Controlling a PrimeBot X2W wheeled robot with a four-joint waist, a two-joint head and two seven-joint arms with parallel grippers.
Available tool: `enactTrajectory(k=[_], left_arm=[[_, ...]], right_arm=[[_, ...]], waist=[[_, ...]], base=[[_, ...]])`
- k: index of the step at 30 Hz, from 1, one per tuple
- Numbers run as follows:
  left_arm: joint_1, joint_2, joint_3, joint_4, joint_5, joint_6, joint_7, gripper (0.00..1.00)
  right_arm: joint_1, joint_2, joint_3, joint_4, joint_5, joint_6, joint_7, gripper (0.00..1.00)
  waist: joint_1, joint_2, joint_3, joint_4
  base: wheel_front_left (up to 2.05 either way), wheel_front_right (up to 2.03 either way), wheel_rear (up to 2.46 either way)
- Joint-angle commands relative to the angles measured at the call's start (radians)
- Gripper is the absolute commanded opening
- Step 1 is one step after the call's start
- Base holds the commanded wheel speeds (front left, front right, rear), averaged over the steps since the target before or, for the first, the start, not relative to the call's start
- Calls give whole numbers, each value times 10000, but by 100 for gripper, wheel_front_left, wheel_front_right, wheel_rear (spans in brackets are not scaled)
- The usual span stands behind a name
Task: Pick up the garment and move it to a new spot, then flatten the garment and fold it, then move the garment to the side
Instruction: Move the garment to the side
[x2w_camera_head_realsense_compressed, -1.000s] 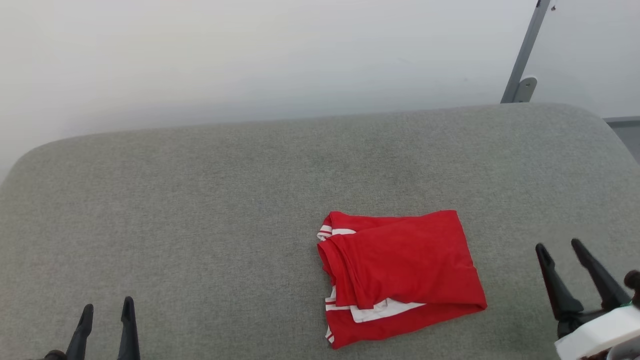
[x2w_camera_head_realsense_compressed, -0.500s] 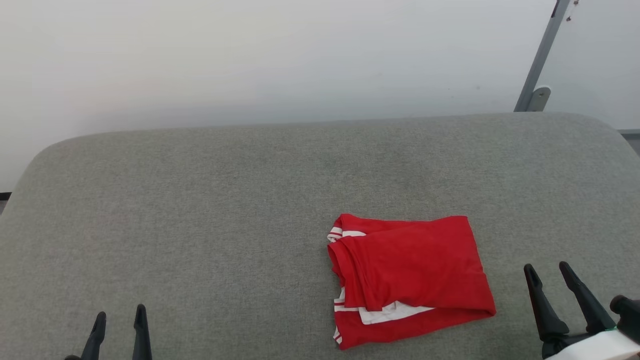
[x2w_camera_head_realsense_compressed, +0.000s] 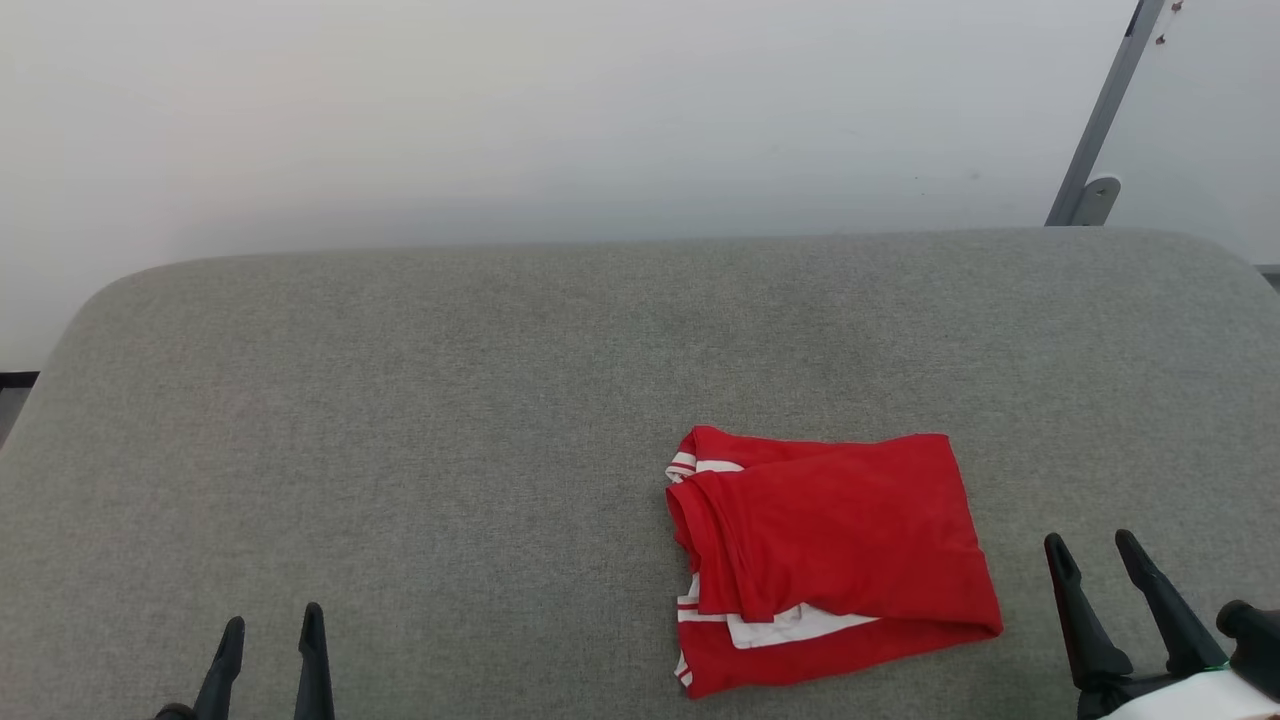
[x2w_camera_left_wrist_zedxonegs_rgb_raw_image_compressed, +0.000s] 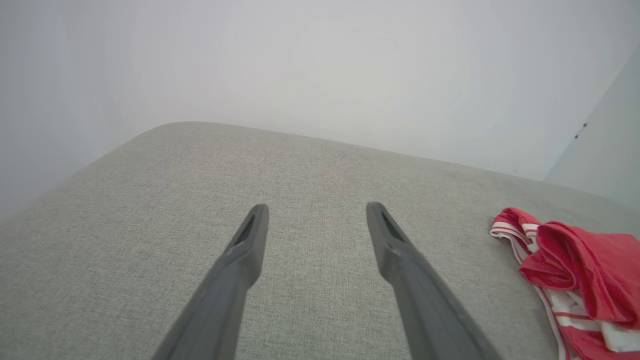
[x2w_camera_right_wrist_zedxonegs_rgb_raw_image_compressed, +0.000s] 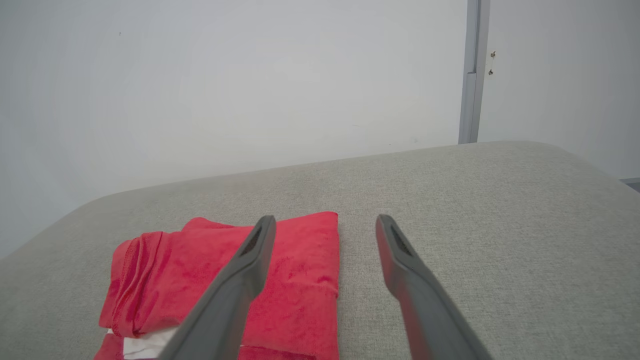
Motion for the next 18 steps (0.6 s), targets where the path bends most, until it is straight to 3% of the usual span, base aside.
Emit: enactTrajectory(k=[1, 18], left_arm=[[-152, 7, -6, -21, -15, -30, -54, 100], [-108, -9, 24, -238, 54, -31, -53, 100]], right_arm=[[102, 41, -24, -61, -39, -1, -37, 100], [25, 55, 32, 7, -237, -1, -36, 100]], waist=[[0, -1, 10, 10], [0, -1, 40, 59]], base=[[0, 0, 0], [0, 0, 0]])
